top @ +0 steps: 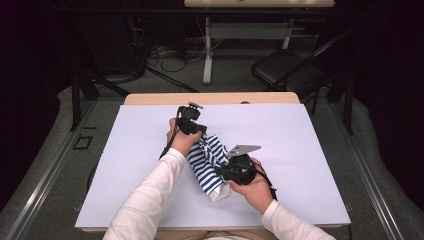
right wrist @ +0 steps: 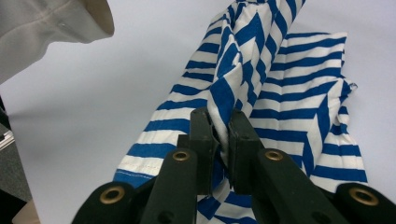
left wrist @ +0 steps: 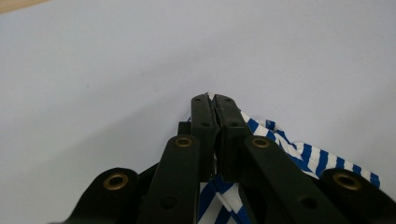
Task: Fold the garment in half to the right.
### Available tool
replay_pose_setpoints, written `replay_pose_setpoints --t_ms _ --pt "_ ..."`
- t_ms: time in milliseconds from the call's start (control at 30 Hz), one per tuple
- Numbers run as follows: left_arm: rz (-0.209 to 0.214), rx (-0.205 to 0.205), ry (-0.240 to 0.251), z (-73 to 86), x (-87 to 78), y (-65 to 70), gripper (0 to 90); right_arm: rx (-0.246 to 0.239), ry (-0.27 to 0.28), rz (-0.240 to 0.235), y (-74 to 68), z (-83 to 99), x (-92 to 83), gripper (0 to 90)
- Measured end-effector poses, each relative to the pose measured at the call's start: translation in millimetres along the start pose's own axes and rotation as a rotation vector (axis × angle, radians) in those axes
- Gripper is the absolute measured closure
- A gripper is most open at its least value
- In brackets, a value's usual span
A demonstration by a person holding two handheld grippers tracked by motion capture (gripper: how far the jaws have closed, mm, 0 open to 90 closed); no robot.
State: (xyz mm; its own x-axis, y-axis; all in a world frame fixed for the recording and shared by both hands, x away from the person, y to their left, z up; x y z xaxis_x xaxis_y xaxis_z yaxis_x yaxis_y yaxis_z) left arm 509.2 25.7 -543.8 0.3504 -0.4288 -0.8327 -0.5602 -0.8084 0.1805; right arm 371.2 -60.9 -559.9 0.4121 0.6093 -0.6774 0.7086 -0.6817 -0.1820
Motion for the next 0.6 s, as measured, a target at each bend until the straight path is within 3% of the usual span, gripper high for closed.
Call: replay_pose_setpoints --t_ms 600 --pt "-0.006 -0.015 -0.073 1.3 40.6 4.8 87.6 0.048 -0.05 0.036 21.0 23.7 12.5 83.0"
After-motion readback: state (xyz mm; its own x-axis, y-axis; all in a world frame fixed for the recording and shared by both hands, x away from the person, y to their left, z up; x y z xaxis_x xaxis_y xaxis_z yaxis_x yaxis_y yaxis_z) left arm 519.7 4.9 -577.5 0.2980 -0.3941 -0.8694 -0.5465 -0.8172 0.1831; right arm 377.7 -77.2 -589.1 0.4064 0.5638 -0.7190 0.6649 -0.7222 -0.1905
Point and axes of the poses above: each handheld gripper's, and its own axes: x roughly forward along the jaws, z roughly out of its underside, y roughly to its right, the point moved 9 cm from there along x, roughly forward along the jaws, and after that the axes turned 5 degrees about -y, right-handed, at the moved point
